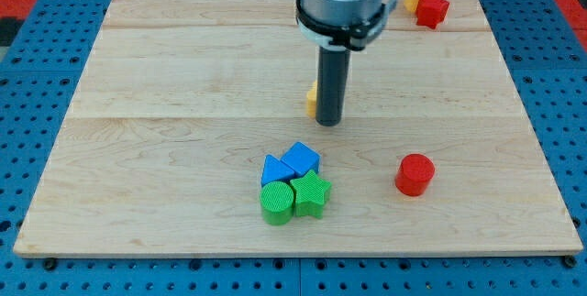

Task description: Slide the yellow heart closer to the red star

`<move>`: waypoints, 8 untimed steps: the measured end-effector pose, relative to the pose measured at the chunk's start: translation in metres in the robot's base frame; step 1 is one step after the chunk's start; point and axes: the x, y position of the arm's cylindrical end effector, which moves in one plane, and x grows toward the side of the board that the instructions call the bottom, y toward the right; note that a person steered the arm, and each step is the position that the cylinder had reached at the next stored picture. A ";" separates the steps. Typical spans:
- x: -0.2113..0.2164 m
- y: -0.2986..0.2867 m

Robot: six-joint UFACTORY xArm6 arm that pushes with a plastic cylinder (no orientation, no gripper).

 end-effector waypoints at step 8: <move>-0.133 0.029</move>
